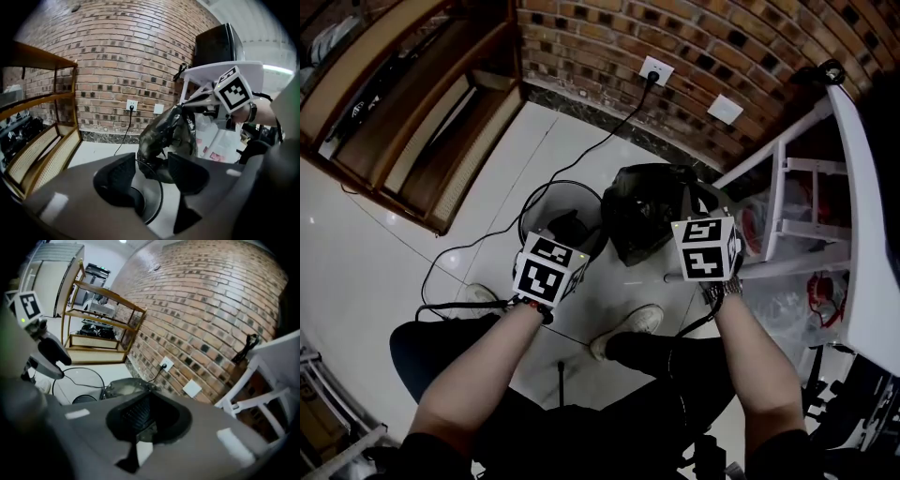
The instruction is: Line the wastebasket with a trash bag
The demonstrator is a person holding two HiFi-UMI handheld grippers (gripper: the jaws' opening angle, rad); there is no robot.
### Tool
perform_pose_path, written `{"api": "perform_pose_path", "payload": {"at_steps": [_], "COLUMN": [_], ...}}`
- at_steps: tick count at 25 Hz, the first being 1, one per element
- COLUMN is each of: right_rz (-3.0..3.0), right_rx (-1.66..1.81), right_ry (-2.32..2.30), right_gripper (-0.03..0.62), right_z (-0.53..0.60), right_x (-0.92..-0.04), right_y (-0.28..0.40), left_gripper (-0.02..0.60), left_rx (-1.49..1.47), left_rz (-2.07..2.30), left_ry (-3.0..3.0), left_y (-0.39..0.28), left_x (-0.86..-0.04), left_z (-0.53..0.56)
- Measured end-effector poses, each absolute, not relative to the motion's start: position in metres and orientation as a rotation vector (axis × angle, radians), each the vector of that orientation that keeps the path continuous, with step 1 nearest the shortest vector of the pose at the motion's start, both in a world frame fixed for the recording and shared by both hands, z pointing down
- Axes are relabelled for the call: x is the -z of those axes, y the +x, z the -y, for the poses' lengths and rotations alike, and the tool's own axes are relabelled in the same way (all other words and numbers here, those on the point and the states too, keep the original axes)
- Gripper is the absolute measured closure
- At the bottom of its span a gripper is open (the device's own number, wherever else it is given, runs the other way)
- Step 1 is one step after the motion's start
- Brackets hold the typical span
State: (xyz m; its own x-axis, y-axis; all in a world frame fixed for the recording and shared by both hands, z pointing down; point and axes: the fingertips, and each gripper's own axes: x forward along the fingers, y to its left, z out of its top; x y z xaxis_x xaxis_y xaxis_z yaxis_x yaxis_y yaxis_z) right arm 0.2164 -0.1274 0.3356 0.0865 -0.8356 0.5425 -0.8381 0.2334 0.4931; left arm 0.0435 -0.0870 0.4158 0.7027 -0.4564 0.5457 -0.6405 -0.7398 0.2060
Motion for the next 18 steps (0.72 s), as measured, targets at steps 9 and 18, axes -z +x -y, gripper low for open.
{"api": "perform_pose_path", "payload": {"at_steps": [9, 18], "right_rz": [1.851, 2.04], "right_rx": [0.109, 0.146], "right_ry": [1.618, 1.617], "right_gripper": [0.592, 0.592], "right_z": [0.115, 0.096], "right_x": [-0.232, -0.158], "right_y": [0.184, 0.148], "left_gripper": [0.323, 0.292], "left_rx": [-0.398, -0.324], "left_rz": [0.845, 0.888], "left_ry": [2.22, 2.123], "left_y": [0.027, 0.011], "left_x": [-0.422, -0.428], "left_z": [0.097, 0.109]}}
